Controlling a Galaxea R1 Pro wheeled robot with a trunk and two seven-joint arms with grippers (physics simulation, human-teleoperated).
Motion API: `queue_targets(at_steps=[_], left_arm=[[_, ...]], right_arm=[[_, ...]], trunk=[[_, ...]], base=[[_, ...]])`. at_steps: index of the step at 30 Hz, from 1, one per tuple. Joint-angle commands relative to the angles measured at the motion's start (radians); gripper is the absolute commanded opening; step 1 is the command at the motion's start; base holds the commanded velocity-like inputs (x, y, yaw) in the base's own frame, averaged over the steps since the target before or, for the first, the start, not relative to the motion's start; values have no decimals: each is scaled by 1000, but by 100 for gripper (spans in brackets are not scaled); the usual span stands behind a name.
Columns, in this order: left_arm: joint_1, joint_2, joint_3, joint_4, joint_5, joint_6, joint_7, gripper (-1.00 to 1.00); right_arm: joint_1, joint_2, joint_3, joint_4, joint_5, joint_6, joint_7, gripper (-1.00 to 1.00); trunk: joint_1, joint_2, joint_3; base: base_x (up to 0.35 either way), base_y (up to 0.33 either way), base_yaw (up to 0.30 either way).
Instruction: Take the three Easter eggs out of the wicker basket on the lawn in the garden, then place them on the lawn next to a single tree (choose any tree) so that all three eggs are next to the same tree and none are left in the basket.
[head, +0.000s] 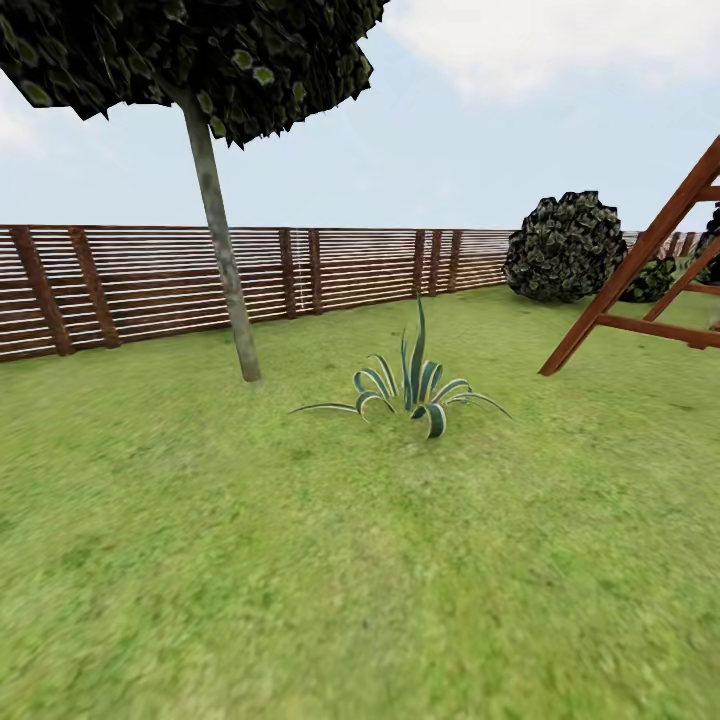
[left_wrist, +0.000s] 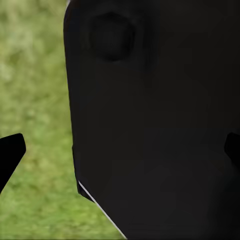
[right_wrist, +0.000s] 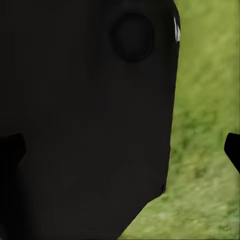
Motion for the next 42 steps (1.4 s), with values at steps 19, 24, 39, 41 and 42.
queue_targets(at_steps=[19, 24, 39, 41, 42], left_arm=[[15, 26, -9, -3, -14, 8, -124, 100], [15, 26, -9, -3, -14, 8, -124, 100], [15, 26, -8, -3, -14, 8, -124, 100], [15, 26, -8, -3, -14, 8, -124, 100], [15, 26, -8, -3, -14, 8, -124, 100]], right_arm=[[-65, -43, -2, 64, -89, -43, 121, 100], [-65, -43, -2, 64, -89, -43, 121, 100], [-65, -43, -2, 64, -89, -42, 121, 100], [-65, -43, -2, 64, -89, -42, 121, 100], [-65, -43, -2, 64, -89, -42, 121, 100]], trunk=[[0, 0, -6], [0, 0, -10], [0, 0, -19], [0, 0, -20], [0, 0, -20]], base=[[171, 0, -41], [341, 0, -258], [341, 0, -280], [340, 0, -287], [340, 0, -287]])
